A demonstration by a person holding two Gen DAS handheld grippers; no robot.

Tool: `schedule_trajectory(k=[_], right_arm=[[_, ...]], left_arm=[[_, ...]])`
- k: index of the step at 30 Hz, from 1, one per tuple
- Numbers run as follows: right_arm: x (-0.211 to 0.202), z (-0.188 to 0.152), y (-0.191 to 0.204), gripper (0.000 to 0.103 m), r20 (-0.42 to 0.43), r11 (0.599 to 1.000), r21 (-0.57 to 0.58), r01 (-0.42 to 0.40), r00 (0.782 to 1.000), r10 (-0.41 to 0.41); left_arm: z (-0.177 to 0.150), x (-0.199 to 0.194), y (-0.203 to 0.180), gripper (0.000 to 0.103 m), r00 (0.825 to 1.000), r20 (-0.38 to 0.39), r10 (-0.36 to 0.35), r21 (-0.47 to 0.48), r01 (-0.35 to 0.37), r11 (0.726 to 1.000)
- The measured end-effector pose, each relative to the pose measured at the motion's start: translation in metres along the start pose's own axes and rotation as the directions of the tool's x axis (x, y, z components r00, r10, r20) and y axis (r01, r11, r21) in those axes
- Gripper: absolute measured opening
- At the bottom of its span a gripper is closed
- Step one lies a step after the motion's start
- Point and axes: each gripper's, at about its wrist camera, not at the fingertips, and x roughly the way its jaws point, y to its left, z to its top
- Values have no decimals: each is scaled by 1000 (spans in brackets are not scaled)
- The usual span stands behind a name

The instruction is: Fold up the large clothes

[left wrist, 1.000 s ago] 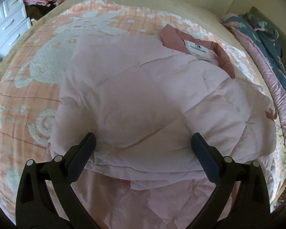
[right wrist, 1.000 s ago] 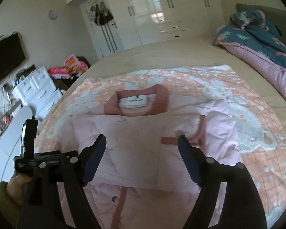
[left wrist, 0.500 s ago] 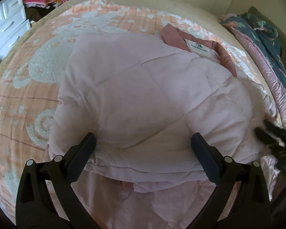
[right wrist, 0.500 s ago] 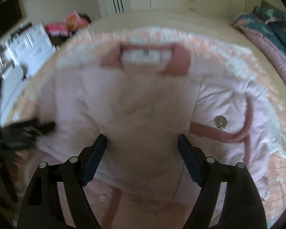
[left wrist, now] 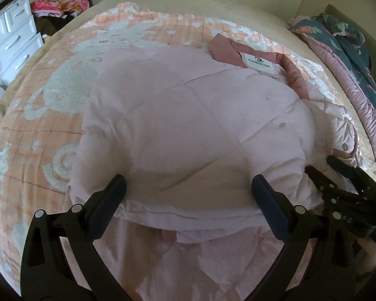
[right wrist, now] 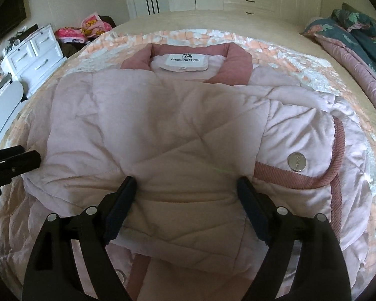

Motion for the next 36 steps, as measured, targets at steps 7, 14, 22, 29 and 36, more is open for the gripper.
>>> schedule_trajectory(k=[7, 14, 22, 29, 36], right_arm=[[-18, -10, 0, 83, 14, 998, 52, -23, 1000, 23], [-40, -22, 3, 86, 39, 994, 93, -58, 998, 55], [-70, -31, -1, 94, 104, 979, 164, -121, 989, 105], [-96, -37, 2, 99, 131, 974, 177, -144, 984, 122], [-125, -39, 7, 99, 171, 973, 175, -148, 978, 118]], left_arm=[[-4, -11, 3, 94, 1000, 0, -13, -14, 13, 1000], [-13, -20, 2, 94, 1000, -4, -23, -15, 23, 1000], [-18, -34, 2, 94, 999, 9, -38, -20, 39, 999], [-22, -51, 0, 94, 998, 31, -54, -18, 54, 998], [-27, -74, 2, 94, 996, 56, -76, -29, 78, 997]])
